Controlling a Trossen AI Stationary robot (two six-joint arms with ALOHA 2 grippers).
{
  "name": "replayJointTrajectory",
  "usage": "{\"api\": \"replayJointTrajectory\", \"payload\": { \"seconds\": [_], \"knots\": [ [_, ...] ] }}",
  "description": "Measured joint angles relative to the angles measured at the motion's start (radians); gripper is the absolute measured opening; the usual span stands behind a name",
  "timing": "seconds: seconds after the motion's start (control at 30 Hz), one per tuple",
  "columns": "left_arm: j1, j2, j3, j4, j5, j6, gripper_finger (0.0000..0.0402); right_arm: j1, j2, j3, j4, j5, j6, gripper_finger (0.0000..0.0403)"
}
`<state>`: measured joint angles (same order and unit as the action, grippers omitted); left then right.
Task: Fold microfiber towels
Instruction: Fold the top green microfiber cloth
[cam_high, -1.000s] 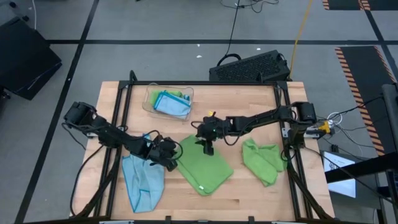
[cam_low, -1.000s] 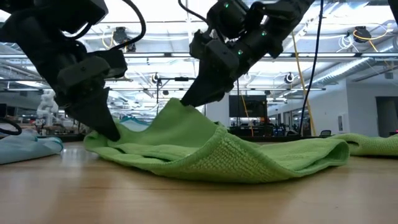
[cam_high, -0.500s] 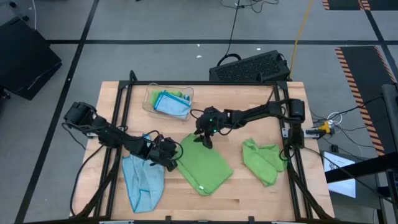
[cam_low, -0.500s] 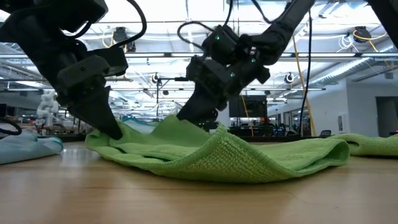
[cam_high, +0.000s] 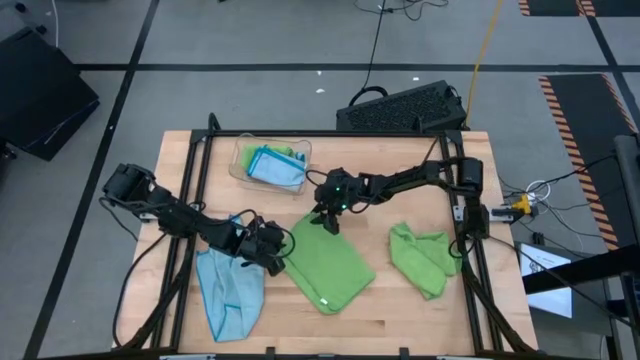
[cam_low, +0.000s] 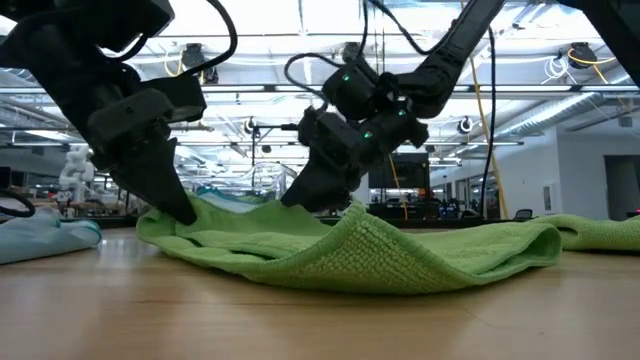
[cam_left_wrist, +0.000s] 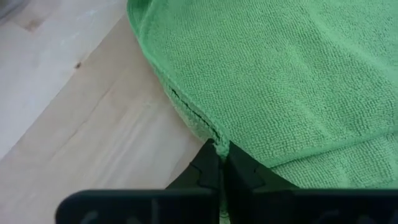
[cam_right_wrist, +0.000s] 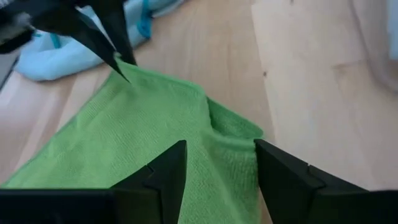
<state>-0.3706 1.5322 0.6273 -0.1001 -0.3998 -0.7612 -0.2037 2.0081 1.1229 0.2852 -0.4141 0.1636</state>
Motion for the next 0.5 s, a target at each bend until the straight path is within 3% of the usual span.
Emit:
{"api": "replayJointTrajectory", "payload": {
  "seconds": [0.13, 0.33, 0.43, 0.5],
  "knots": [
    [0.000, 0.000, 0.000, 0.005, 0.013, 0.002, 0.0008, -0.005, 0.032, 0.025, 0.003, 0.015, 0.007, 0.0174],
    [-0.005, 0.000, 0.000, 0.005, 0.028, 0.002, 0.0004, -0.018, 0.054, 0.042, 0.002, -0.089, -0.030, 0.0167],
    [-0.005, 0.000, 0.000, 0.004, 0.028, 0.001, 0.0009, -0.018, 0.053, 0.043, 0.008, -0.096, -0.061, 0.0138],
    [-0.005, 0.000, 0.000, 0.000, 0.025, 0.001, 0.0009, -0.019, 0.054, 0.043, 0.028, -0.121, -0.073, 0.0099]
  ]
}}
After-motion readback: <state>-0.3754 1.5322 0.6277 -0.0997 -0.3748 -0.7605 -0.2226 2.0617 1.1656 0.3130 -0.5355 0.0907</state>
